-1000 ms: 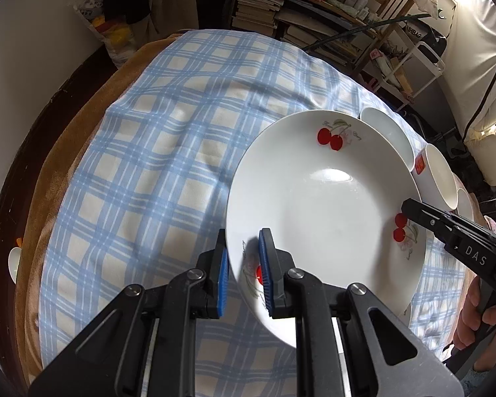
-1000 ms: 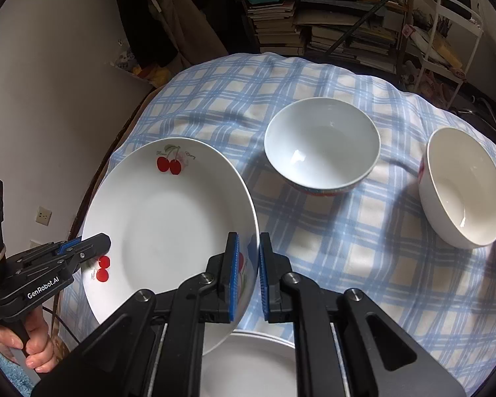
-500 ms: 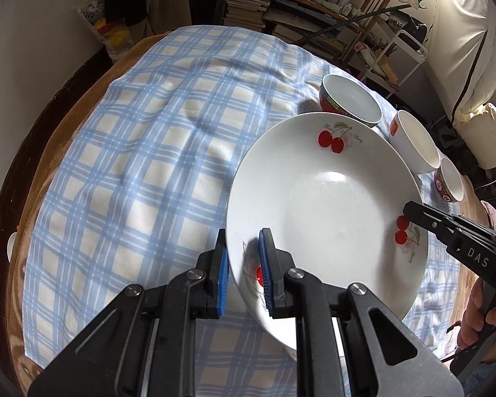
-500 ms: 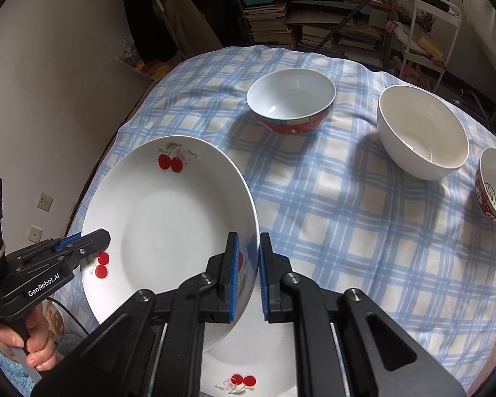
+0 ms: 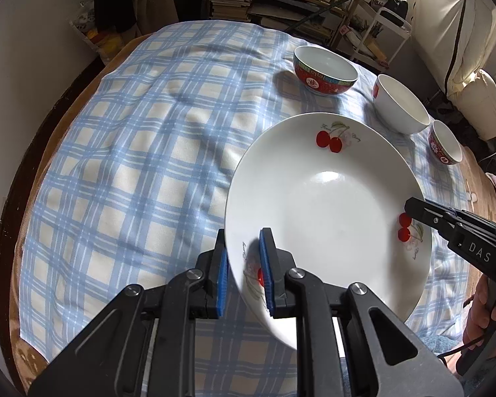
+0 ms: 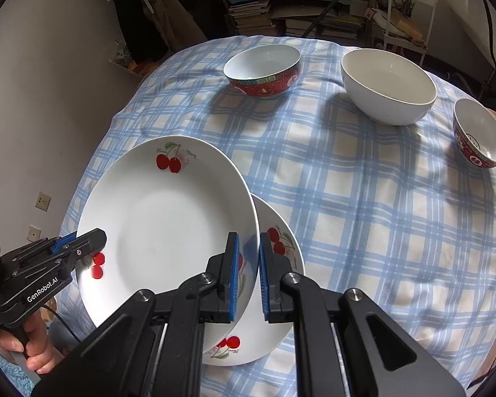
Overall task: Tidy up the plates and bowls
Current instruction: 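Carry the held cherry plates with both tools toward the plate stack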
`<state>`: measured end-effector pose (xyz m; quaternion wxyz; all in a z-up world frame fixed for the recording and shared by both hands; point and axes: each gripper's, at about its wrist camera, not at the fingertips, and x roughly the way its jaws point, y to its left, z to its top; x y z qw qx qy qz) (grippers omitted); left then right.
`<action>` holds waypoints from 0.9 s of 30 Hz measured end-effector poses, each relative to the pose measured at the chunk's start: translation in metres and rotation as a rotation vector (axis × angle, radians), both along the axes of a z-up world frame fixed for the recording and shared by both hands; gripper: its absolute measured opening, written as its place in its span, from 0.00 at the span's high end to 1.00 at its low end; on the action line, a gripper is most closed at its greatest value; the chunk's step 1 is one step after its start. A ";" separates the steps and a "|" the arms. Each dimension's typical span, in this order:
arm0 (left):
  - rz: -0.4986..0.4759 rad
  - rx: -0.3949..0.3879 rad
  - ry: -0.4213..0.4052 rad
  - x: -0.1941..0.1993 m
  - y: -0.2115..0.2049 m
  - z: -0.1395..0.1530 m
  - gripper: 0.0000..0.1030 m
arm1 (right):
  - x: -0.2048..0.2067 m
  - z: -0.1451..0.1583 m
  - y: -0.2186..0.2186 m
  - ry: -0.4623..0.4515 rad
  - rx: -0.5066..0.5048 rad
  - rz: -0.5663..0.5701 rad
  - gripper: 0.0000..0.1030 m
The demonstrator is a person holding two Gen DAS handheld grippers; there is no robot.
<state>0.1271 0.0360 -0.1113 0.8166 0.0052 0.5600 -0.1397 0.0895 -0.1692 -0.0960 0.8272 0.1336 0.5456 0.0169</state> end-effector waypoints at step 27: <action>-0.052 0.032 0.058 -0.003 -0.021 -0.027 0.83 | -0.014 -0.041 -0.006 0.089 -0.044 -0.048 0.86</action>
